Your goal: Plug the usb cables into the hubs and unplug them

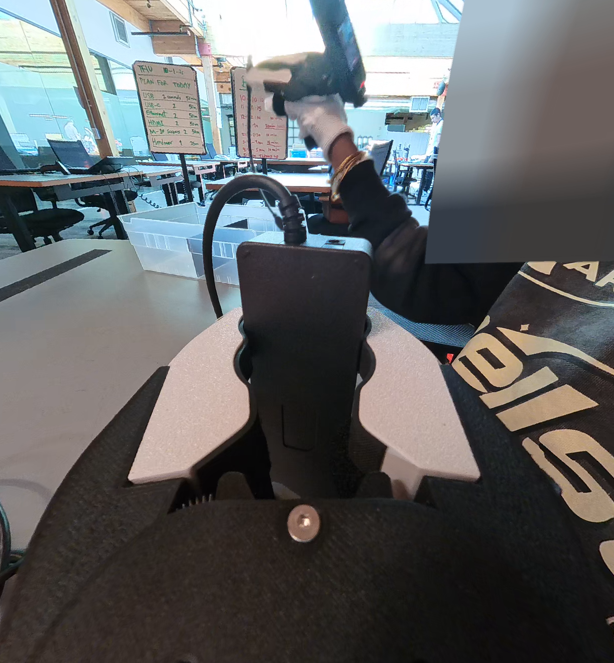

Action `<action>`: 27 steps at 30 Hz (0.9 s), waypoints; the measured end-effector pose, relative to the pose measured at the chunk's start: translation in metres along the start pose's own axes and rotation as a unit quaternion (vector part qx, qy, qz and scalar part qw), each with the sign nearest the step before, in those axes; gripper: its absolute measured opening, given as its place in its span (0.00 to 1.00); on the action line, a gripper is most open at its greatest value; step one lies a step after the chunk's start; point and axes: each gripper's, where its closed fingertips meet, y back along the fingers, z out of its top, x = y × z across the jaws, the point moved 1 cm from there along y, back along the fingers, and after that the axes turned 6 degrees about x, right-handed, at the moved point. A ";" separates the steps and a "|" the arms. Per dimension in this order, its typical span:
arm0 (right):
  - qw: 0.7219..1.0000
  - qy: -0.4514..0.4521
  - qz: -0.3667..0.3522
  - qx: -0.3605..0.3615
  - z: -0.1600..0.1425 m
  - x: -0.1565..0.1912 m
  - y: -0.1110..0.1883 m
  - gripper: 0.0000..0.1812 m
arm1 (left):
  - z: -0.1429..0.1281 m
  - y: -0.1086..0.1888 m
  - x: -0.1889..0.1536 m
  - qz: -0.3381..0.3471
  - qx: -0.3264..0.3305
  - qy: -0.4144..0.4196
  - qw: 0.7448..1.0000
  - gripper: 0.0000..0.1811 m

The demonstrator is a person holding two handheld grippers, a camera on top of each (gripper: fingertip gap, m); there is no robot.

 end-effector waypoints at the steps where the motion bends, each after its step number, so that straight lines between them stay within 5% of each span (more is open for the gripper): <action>1: 1.000 -0.015 -0.009 0.019 -0.012 0.000 -0.005 0.09 | 0.000 0.000 0.000 0.000 0.000 0.000 1.000 0.32; 5: 0.991 -0.001 0.023 0.129 -0.076 0.030 -0.023 0.09 | 0.000 0.000 0.000 -0.001 -0.001 0.000 1.000 0.32; 9: 0.957 0.100 0.167 0.214 -0.127 0.088 -0.031 0.09 | 0.000 -0.001 0.000 -0.002 0.000 0.000 1.000 0.32; 12: 0.926 0.137 0.263 0.233 -0.138 0.119 -0.029 0.08 | 0.000 -0.001 0.000 -0.002 0.000 0.000 1.000 0.32; 17: 0.825 0.173 0.450 0.295 -0.153 0.172 -0.007 0.01 | 0.000 -0.001 0.000 -0.002 -0.001 0.000 1.000 0.32; 20: 0.787 0.211 0.468 0.341 -0.173 0.184 -0.006 0.01 | 0.000 -0.001 0.000 -0.003 -0.001 0.000 1.000 0.32; 22: 0.798 0.221 0.449 0.335 -0.173 0.182 -0.013 0.03 | 0.000 -0.001 0.000 -0.003 -0.002 0.002 1.000 0.32; 27: 0.877 0.157 0.392 0.232 -0.136 0.162 -0.033 0.07 | 0.000 -0.001 -0.001 -0.004 -0.001 -0.001 1.000 0.32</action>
